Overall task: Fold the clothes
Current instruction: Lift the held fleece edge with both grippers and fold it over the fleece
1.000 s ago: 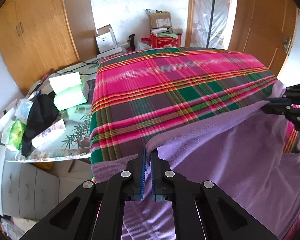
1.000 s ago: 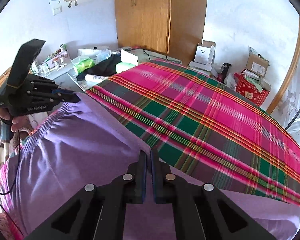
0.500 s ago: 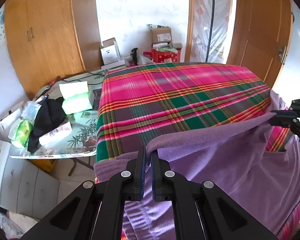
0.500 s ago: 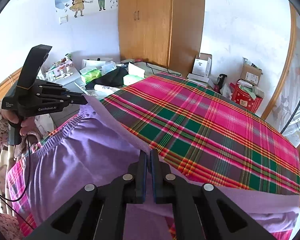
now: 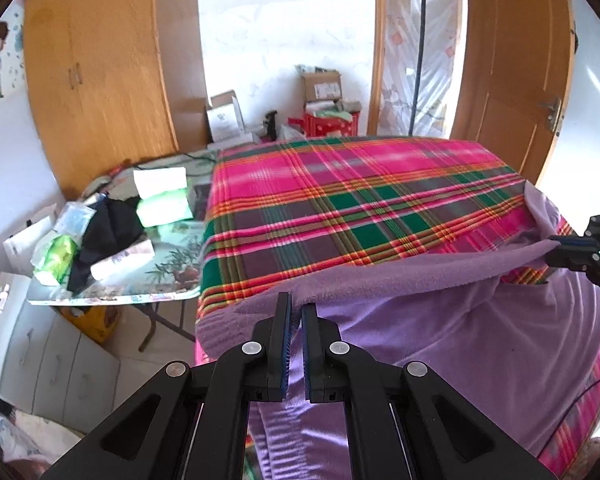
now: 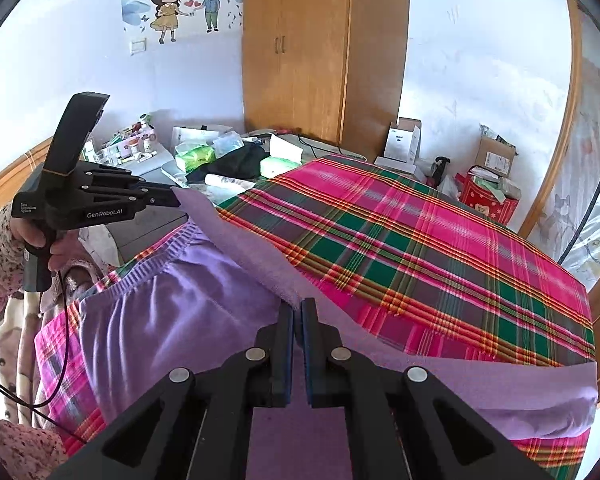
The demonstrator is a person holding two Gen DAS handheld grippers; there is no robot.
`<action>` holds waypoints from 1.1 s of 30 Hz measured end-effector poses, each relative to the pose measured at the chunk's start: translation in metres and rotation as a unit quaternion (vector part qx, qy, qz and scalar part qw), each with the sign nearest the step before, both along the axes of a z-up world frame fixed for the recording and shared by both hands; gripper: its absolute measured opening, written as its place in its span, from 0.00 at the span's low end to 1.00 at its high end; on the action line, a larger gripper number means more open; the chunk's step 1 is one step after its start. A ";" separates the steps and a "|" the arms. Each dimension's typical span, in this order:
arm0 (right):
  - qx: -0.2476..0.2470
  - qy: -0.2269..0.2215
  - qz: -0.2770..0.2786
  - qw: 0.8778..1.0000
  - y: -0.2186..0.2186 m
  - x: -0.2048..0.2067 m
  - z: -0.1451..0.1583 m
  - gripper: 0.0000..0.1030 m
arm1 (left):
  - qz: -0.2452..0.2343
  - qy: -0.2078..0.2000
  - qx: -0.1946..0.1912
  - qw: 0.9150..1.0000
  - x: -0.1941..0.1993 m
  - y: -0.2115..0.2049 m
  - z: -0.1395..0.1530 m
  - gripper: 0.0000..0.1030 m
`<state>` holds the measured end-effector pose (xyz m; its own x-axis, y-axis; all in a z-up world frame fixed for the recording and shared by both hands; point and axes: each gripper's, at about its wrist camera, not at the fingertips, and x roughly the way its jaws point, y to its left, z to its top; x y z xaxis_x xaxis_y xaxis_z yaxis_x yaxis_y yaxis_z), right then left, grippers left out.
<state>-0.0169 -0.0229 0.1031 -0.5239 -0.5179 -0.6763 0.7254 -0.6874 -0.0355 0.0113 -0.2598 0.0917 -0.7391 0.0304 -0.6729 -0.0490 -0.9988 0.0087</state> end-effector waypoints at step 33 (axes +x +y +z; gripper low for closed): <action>-0.005 -0.008 0.012 1.000 0.017 0.106 -0.012 0.04 | -0.002 0.030 -0.015 0.999 0.120 0.026 -0.007 0.05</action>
<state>0.0891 -0.0055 0.0908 -0.5004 -0.5365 -0.6795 0.7415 -0.6708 -0.0165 0.1314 -0.2340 0.0851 -0.7779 0.0138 -0.6282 -0.0507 -0.9979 0.0408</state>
